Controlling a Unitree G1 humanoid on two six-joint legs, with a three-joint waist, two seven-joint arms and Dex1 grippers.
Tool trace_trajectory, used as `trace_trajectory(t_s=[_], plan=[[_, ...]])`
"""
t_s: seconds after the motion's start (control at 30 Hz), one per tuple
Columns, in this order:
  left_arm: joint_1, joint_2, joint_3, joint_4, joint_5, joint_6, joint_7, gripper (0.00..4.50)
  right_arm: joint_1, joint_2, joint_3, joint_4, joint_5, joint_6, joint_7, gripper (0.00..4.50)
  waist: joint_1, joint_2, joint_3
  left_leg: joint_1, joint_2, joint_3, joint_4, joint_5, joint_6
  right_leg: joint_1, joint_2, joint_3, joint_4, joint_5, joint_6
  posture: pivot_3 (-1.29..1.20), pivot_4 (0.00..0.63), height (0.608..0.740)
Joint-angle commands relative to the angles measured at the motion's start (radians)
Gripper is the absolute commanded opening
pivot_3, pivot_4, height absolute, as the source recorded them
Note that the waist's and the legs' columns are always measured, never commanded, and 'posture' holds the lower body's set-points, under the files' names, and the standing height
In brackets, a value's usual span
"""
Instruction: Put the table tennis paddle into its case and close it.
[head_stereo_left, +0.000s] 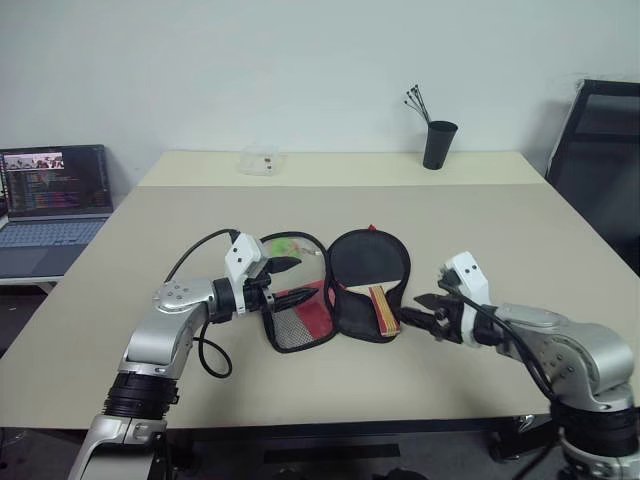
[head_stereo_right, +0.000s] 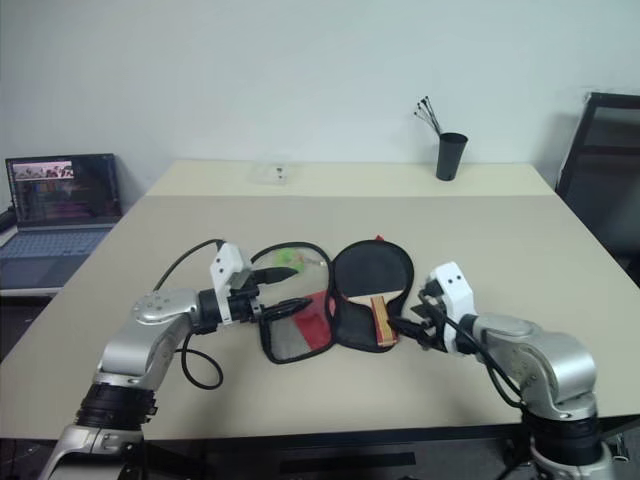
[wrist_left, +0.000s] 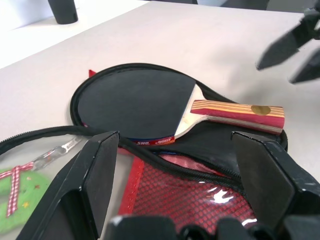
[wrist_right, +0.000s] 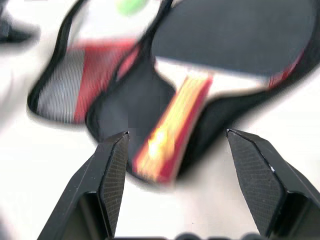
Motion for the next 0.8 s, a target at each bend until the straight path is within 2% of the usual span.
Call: trace_trajectory(t_s=[0.03, 0.17, 0.43, 0.8], plan=[[-0.026, 0.004, 0.003, -0.024, -0.01, -0.006, -0.011, 3.9, 0.019, -0.067, 0.063, -0.021, -0.023, -0.123, 0.08, 3.35, -0.001, 0.0, 0.0, 0.0, 0.0, 0.0, 0.0, 0.0, 0.0, 0.0, 0.0, 0.0, 0.0, 0.0, 0.0, 0.0, 0.15, 0.74], [-0.031, 0.002, 0.002, -0.023, -0.008, -0.005, -0.015, 3.9, 0.027, -0.083, 0.137, 0.006, -0.062, -0.213, 0.1, 3.35, -0.001, 0.0, 0.0, 0.0, 0.001, -0.001, 0.0, 0.0, 0.0, 0.0, 0.0, -0.001, 0.0, 0.0, 0.0, 0.0, 0.15, 0.74], [-0.033, 0.003, 0.003, -0.028, -0.007, -0.001, -0.013, 3.9, 0.005, -0.024, 0.254, 0.096, -0.117, -0.304, 0.109, 3.35, 0.001, -0.001, 0.0, 0.0, -0.001, 0.0, 0.001, 0.0, 0.0, 0.0, 0.0, 0.0, 0.0, 0.0, 0.0, 0.0, 0.15, 0.74], [-0.009, 0.008, 0.015, -0.046, -0.011, 0.004, -0.002, 3.9, -0.034, 0.034, 0.25, 0.064, -0.085, -0.28, 0.093, 3.35, 0.001, -0.001, 0.0, 0.0, 0.0, -0.001, 0.001, 0.0, 0.0, 0.0, 0.0, -0.001, 0.0, 0.0, 0.0, 0.0, 0.15, 0.74]])
